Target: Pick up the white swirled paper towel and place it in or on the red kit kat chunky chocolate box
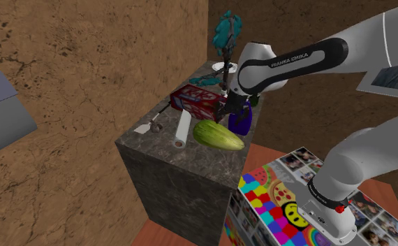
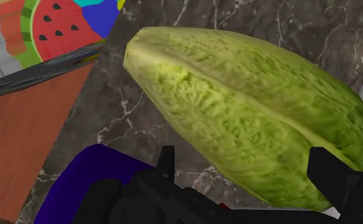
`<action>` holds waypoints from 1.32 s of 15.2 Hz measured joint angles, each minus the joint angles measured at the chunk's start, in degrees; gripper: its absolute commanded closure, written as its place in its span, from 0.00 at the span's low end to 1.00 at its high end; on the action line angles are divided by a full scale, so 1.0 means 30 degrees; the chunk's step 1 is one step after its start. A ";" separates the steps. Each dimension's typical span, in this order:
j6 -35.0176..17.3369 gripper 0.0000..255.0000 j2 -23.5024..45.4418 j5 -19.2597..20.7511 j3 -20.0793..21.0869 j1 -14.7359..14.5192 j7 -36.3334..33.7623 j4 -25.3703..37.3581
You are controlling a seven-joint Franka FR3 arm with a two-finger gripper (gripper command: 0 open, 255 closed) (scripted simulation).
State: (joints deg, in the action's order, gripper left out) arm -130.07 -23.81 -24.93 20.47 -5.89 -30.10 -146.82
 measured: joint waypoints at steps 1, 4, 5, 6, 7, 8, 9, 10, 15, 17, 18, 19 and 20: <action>-0.0690 0.00 0.0551 -0.0213 0.0279 -0.0051 -0.0354 0.0194; -0.2911 0.00 0.2369 -0.0585 0.1149 -0.0139 -0.1475 0.1094; -0.3579 0.00 0.3066 -0.0511 0.1417 -0.0084 -0.1941 0.1655; -0.4223 0.00 0.3597 -0.0466 0.1588 -0.0040 -0.2337 0.2063; -0.4887 0.00 0.4348 -0.0308 0.1846 -0.0005 -0.2805 0.2586; -0.6062 0.00 0.5004 -0.0184 0.2105 -0.0026 -0.3295 0.2943; -0.7277 0.00 0.5690 0.0049 0.2333 -0.0032 -0.3810 0.3352; -0.8547 0.00 0.6274 0.0268 0.2525 -0.0061 -0.4308 0.3719; -1.1557 0.00 0.9385 0.1935 0.2920 -0.0199 -0.6858 0.5459; -1.3020 0.00 1.0283 0.2433 0.2861 -0.0318 -0.7193 0.5724; -1.3833 0.00 1.0566 0.2543 0.2858 -0.0380 -0.7284 0.5684; -1.4394 0.00 1.1012 0.3279 0.2463 -0.0798 -0.7915 0.6172; -1.4912 0.00 1.1059 0.3283 0.2599 -0.0746 -0.7879 0.5949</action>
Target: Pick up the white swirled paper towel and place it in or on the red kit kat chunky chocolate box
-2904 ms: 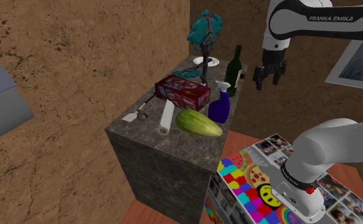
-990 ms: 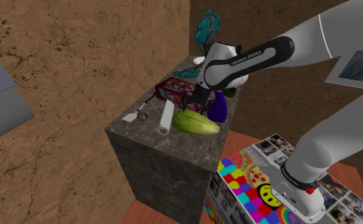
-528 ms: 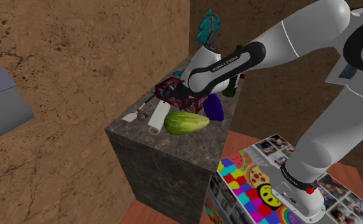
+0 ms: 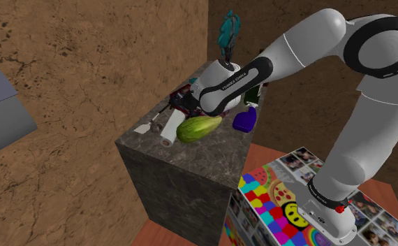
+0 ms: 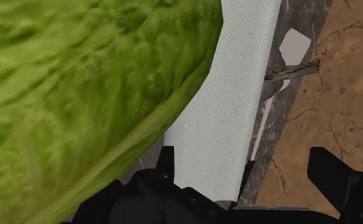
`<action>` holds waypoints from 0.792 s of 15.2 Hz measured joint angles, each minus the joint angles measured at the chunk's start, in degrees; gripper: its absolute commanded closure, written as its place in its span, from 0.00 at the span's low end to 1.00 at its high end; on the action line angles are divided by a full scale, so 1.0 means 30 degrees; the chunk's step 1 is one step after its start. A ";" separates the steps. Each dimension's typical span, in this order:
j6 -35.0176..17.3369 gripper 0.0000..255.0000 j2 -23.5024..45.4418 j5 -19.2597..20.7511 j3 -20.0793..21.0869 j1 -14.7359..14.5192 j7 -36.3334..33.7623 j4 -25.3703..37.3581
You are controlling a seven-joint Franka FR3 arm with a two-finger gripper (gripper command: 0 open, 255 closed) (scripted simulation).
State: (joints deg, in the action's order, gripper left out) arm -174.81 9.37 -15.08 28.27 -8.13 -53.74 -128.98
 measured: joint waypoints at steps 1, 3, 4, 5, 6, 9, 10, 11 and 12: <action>-0.0699 0.00 0.0487 0.0108 -0.0118 -0.0033 0.0035 0.0207; -0.1608 0.00 0.0966 0.0143 -0.0573 -0.0540 0.0037 0.0491; -0.0389 0.00 0.1336 0.0259 -0.0825 -0.0749 0.0070 0.0824; 0.0412 0.00 0.0978 0.0467 -0.1159 -0.1181 -0.0329 0.0756; 0.0601 0.00 0.0832 0.0327 -0.1008 -0.1007 -0.0227 0.0662; 0.0240 1.00 0.0862 0.0020 -0.0762 -0.0677 0.0192 0.0593; -0.0281 1.00 0.0781 -0.0233 -0.0591 -0.0585 0.0333 0.0190; -0.0394 1.00 0.1080 -0.0510 -0.0276 -0.0369 0.0698 -0.0083; 0.1214 1.00 0.0840 -0.1033 0.0286 0.0166 0.1208 -0.0425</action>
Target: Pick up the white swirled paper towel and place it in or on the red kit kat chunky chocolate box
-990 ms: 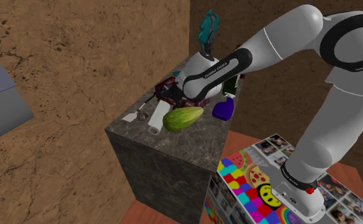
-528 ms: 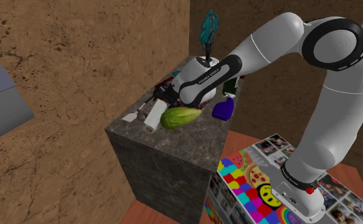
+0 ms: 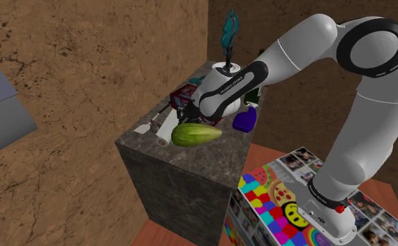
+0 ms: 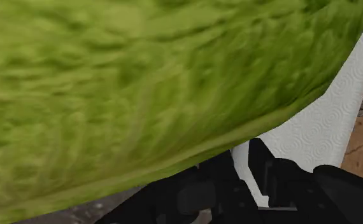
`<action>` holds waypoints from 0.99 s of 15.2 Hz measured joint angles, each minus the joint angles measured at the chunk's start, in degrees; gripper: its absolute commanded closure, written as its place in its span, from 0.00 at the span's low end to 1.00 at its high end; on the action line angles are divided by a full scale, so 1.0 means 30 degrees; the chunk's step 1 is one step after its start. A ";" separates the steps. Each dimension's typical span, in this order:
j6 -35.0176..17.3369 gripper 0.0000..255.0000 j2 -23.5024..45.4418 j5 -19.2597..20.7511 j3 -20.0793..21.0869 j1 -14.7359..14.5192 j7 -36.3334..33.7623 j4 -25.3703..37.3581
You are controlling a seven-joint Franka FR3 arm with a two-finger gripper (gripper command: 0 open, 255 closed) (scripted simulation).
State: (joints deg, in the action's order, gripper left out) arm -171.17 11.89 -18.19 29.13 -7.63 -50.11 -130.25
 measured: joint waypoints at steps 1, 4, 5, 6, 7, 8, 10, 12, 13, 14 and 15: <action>0.1095 1.00 -0.0198 -0.0442 0.0396 0.0362 0.0396 -0.0320; 0.2200 1.00 -0.0373 -0.0732 0.0703 0.0620 0.0620 -0.0504; 0.2274 1.00 -0.0368 -0.0719 0.0713 0.0612 0.0594 -0.0503; 0.2314 1.00 -0.0367 -0.0708 0.0715 0.0607 0.0578 -0.0499; 0.2314 0.00 -0.0367 -0.0708 0.0714 0.0608 0.0578 -0.0499; 0.2313 0.00 -0.0368 -0.0708 0.0714 0.0608 0.0578 -0.0497; 0.3838 0.00 -0.0151 0.1611 -0.0690 -0.0886 -0.2225 0.0854; 0.6399 0.00 0.0619 0.4514 -0.2042 -0.2537 -0.5980 0.3239; 0.7846 0.00 0.1253 0.5722 -0.2571 -0.3267 -0.7599 0.4729; 0.9495 0.00 0.1940 0.6666 -0.2996 -0.3894 -0.8930 0.6433; 1.1018 0.00 0.2561 0.7374 -0.3310 -0.4448 -1.0024 0.7924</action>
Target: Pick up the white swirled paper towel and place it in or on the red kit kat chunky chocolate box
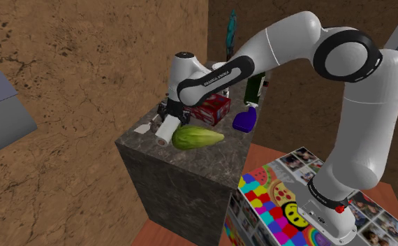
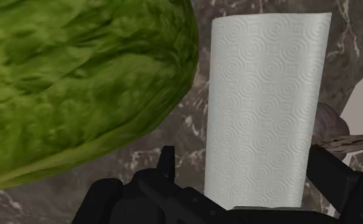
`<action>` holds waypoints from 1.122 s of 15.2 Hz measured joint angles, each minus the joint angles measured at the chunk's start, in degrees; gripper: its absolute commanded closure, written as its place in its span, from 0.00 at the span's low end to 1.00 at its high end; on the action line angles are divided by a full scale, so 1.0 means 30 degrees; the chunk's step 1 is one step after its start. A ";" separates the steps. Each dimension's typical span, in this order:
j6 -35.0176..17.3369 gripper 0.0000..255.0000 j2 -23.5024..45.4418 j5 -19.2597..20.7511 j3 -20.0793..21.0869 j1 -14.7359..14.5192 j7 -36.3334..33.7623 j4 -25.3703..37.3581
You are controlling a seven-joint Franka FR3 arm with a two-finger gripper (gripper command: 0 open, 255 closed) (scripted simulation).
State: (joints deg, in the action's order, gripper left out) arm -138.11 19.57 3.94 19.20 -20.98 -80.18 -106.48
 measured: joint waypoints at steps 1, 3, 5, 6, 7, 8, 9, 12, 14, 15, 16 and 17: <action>0.0793 0.00 0.0490 0.0443 -0.0195 -0.0357 -0.0657 0.0906; 0.1208 0.00 0.1128 0.0880 -0.0400 -0.0708 -0.1235 0.1643; 0.1004 0.00 0.1495 0.1069 -0.0504 -0.0822 -0.1415 0.1707; 0.0874 0.00 0.1672 0.1146 -0.0546 -0.0870 -0.1476 0.1736; 0.0693 0.00 0.1858 0.1220 -0.0588 -0.0910 -0.1524 0.1728; 0.0624 0.00 0.1993 0.1264 -0.0615 -0.0934 -0.1544 0.1782; 0.0561 0.00 0.2084 0.1299 -0.0635 -0.0958 -0.1570 0.1808; 0.0514 0.00 0.2167 0.1328 -0.0652 -0.0979 -0.1589 0.1844; 0.0508 0.00 0.2176 0.1332 -0.0654 -0.0982 -0.1592 0.1848; 0.0508 1.00 0.2176 0.1332 -0.0654 -0.0982 -0.1592 0.1848; 0.0492 1.00 0.2164 0.1332 -0.0651 -0.0983 -0.1592 0.1863; 0.0500 1.00 0.2169 0.1332 -0.0651 -0.0984 -0.1593 0.1858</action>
State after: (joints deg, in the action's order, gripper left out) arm -136.61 26.08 7.93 17.24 -23.93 -84.96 -100.90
